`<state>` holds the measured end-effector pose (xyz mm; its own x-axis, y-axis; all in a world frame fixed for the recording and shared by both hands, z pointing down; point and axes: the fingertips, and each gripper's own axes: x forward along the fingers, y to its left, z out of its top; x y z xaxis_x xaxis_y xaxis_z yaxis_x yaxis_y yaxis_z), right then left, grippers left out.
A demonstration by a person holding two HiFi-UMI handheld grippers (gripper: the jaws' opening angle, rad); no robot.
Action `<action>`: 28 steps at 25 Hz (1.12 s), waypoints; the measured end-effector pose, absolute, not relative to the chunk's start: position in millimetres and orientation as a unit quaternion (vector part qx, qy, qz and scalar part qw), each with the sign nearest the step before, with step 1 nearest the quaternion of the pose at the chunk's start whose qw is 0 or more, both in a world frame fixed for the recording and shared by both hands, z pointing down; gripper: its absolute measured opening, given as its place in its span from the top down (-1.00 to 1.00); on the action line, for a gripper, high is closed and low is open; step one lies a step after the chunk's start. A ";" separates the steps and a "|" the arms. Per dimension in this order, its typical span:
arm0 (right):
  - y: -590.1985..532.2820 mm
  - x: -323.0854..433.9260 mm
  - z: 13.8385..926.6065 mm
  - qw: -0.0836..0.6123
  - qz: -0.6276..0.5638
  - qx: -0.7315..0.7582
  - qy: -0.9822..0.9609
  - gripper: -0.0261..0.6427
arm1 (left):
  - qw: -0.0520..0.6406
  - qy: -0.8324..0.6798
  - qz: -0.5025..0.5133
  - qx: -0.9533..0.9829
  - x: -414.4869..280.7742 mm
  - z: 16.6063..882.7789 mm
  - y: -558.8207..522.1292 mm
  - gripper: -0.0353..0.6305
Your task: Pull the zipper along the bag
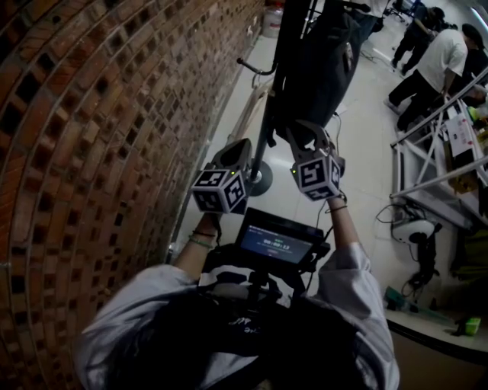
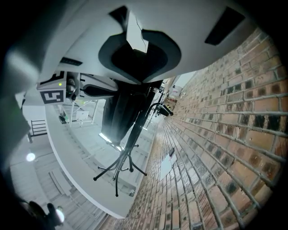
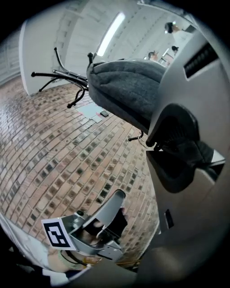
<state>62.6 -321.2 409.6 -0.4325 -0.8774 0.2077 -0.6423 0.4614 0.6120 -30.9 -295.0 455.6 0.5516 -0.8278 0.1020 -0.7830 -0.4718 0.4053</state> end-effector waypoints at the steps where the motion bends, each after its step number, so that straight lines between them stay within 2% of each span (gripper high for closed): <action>1: -318.0 65.1 412.6 0.246 -0.207 0.473 -0.820 0.72 | 0.207 -0.471 -0.055 0.856 -30.3 455.8 -294.6 0.87; 4: -304.4 72.6 413.2 0.197 -0.152 0.492 -0.835 0.72 | 0.205 -0.470 -0.057 0.857 -26.4 455.6 -292.6 0.87; 8: -289.4 95.0 434.7 0.177 -0.101 0.514 -0.833 0.72 | 0.211 -0.474 -0.050 0.854 -23.5 459.1 -287.5 0.87; 12: -268.9 119.7 457.0 0.149 -0.024 0.549 -0.822 0.88 | 0.213 -0.479 -0.043 0.851 -13.7 456.5 -279.5 0.87; 14: -259.3 129.8 469.1 0.139 -0.001 0.554 -0.821 0.89 | 0.210 -0.479 -0.042 0.851 -5.9 454.9 -274.4 0.87; 28: -203.1 164.0 477.8 0.093 0.044 0.545 -0.832 0.90 | 0.200 -0.487 -0.041 0.849 49.2 459.1 -219.5 0.87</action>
